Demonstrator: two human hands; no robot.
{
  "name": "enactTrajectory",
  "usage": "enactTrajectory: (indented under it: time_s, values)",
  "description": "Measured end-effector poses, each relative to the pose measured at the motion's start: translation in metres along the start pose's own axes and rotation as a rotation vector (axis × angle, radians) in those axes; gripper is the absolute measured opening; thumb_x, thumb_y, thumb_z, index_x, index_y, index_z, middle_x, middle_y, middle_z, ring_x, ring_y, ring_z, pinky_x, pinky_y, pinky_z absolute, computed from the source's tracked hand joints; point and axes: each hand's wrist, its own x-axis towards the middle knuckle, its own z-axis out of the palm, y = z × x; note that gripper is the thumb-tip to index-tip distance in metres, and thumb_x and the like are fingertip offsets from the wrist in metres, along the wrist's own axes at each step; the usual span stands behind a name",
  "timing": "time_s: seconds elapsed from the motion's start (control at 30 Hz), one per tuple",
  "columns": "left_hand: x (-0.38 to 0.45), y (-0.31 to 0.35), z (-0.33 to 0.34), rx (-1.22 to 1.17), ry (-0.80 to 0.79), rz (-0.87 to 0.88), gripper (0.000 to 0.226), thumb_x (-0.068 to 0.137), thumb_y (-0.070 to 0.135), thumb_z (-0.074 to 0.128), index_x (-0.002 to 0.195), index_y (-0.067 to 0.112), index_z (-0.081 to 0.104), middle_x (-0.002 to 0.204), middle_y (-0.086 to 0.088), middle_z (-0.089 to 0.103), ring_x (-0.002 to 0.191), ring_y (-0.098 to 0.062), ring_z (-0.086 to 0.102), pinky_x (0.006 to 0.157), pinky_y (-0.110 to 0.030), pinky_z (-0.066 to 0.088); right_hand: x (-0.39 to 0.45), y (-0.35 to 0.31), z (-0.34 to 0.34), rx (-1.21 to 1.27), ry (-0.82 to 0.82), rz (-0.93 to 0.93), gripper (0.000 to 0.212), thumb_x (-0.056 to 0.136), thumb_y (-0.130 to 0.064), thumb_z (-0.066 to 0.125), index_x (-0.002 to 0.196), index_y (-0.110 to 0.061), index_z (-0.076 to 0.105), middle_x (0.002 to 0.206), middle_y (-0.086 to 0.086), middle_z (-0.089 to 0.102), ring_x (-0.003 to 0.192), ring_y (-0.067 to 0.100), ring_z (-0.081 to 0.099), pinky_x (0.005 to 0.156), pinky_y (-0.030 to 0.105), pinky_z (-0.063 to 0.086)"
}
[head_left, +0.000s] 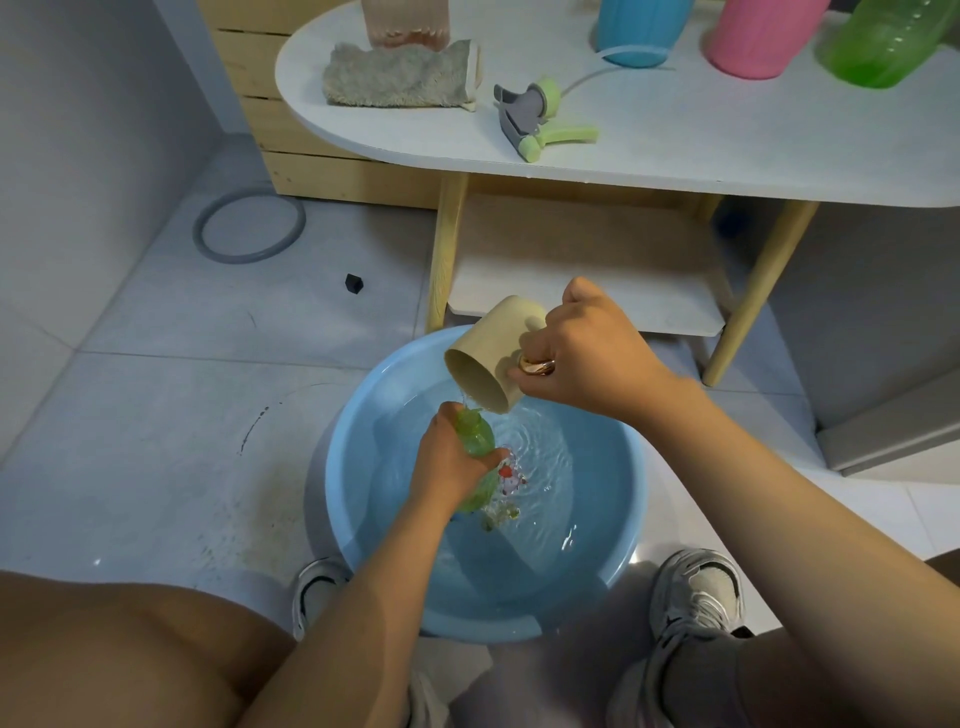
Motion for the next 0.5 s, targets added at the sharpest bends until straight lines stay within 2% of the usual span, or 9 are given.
enactTrajectory:
  time_s: [0.07,0.17,0.33,0.5]
  values:
    - [0.0,0.0,0.0,0.009,-0.002,0.0,0.066,0.067,0.035,0.084,0.115,0.012,0.045,0.111,-0.003,0.056,0.097,-0.018,0.055,0.074,-0.022,0.036,0.0,0.001,0.001,-0.01,0.025,-0.011,0.039,0.078,-0.029,0.049,0.042,-0.016,0.047,0.036,0.004,0.03,0.046,0.025,0.014,0.061,0.029,0.02]
    - [0.0,0.0,0.0,0.025,-0.003,0.005,0.065,0.068,0.034,0.083,0.116,0.011,0.045,0.111,-0.004,0.056,0.099,-0.019,0.055,0.075,-0.022,0.036,0.0,0.001,0.002,-0.025,0.039,-0.032,0.039,0.079,-0.029,0.048,0.042,-0.016,0.045,0.038,0.003,0.025,0.048,0.025,0.013,0.06,0.031,0.023]
    - [0.0,0.0,0.0,0.01,-0.002,0.012,0.064,0.068,0.034,0.083,0.114,0.012,0.046,0.11,-0.003,0.058,0.095,-0.016,0.054,0.074,-0.021,0.036,-0.001,0.002,0.003,-0.035,-0.003,-0.028,0.036,0.075,-0.025,0.058,0.042,-0.016,0.046,0.038,0.003,0.027,0.046,0.025,0.014,0.061,0.03,0.022]
    - [-0.002,-0.001,0.0,-0.017,0.004,0.008,0.066,0.068,0.033,0.083,0.118,0.013,0.045,0.112,-0.002,0.056,0.1,-0.018,0.054,0.077,-0.022,0.038,-0.008,0.011,0.011,0.075,-0.051,0.186,0.04,0.074,-0.024,0.064,0.042,-0.011,0.045,0.036,0.002,0.034,0.049,0.022,0.012,0.061,0.027,0.015]
